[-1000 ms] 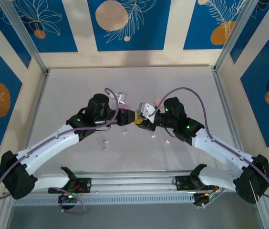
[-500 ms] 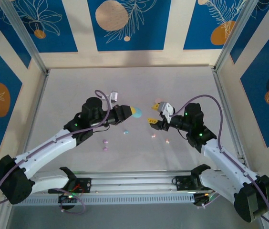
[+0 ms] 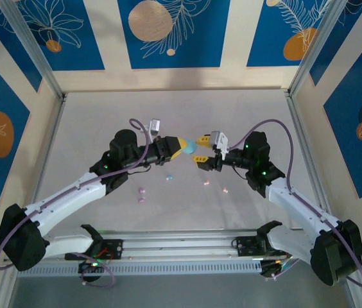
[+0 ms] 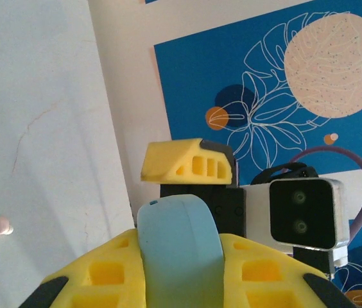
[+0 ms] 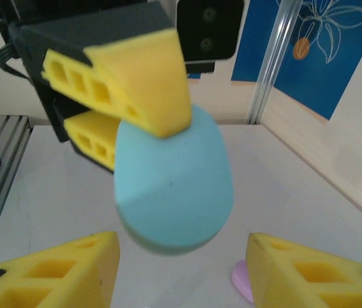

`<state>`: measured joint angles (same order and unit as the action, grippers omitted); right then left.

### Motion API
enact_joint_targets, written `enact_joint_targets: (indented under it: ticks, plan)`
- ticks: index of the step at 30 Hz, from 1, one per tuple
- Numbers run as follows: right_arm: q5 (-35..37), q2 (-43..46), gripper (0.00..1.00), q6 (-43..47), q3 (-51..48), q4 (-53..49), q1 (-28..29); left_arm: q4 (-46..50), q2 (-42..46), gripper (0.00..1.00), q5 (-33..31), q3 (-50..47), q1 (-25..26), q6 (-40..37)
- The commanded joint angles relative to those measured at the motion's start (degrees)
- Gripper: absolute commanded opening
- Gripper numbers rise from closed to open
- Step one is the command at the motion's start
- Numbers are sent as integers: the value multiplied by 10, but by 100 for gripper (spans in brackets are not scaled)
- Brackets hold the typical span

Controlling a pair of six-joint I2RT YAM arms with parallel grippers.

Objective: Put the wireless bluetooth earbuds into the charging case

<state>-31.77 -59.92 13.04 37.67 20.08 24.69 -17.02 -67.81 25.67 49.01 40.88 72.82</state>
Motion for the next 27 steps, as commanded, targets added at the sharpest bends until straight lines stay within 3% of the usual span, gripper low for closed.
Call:
enact_joint_targets:
  ticks: [1, 16, 27]
  plan:
    - [-25, -10, 54, -25, 22, 43, 3, -22, -6, 5, 21, 10, -3, 0]
    - [-48, -15, 44, -15, 37, 25, 6, -15, -7, 5, 23, 21, -3, -6]
    - [-50, -17, 46, -7, 52, 0, 12, -11, -3, 5, 32, 33, -3, -13]
